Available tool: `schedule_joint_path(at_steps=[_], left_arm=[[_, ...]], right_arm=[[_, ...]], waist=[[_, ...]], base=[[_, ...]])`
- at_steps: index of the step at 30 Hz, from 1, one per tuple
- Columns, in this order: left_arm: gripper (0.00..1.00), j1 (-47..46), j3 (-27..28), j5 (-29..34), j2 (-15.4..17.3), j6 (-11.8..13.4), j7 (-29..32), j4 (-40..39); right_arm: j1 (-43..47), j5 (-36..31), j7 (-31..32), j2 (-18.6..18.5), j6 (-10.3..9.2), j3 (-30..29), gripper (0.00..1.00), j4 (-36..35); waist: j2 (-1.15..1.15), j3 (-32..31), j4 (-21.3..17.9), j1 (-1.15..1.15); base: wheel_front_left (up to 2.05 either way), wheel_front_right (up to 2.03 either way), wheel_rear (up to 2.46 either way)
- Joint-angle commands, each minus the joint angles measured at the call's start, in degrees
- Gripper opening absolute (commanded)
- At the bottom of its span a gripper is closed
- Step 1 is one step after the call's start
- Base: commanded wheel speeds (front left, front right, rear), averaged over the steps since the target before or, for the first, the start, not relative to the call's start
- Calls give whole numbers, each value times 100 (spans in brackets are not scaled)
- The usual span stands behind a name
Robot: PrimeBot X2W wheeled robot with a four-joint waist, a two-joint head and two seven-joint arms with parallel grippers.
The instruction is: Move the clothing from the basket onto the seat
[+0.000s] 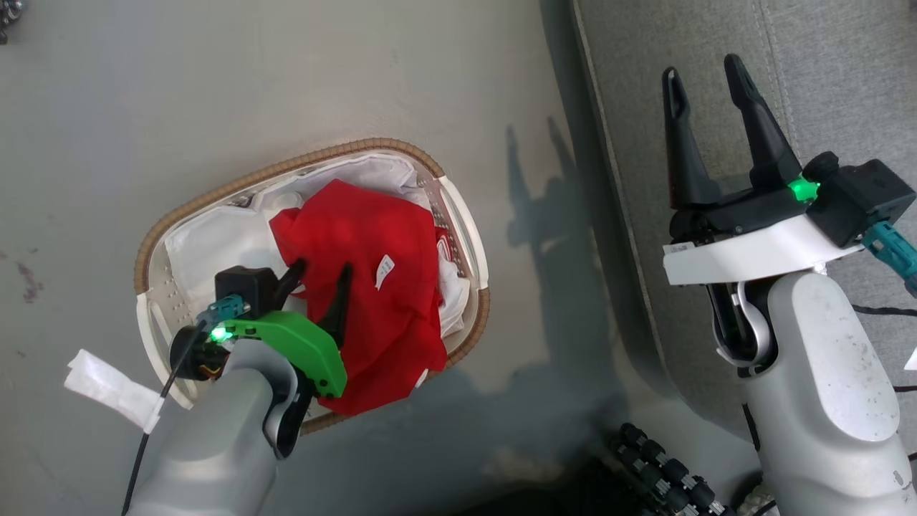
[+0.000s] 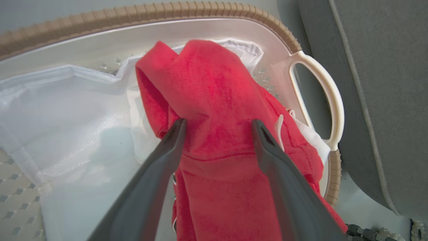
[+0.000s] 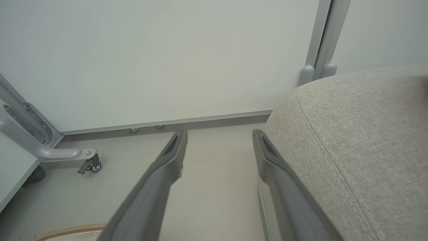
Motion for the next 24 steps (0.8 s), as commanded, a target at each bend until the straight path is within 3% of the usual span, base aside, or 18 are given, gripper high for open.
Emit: schedule_joint_path(at_steps=[1, 24], left_arm=[[100, -168, -131, -106, 24, -17, -2, 63], [100, -1434, -1845, -900, 25, -18, 42, 987]], right_arm=[[-78, 45, -2, -16, -8, -10, 100, -55], [-320, -78, -3, -17, -8, 28, 100, -546]], waist=[[0, 106, -4, 0], [0, 1014, 63, 0]], base=[[0, 0, 0], [0, 0, 0]])
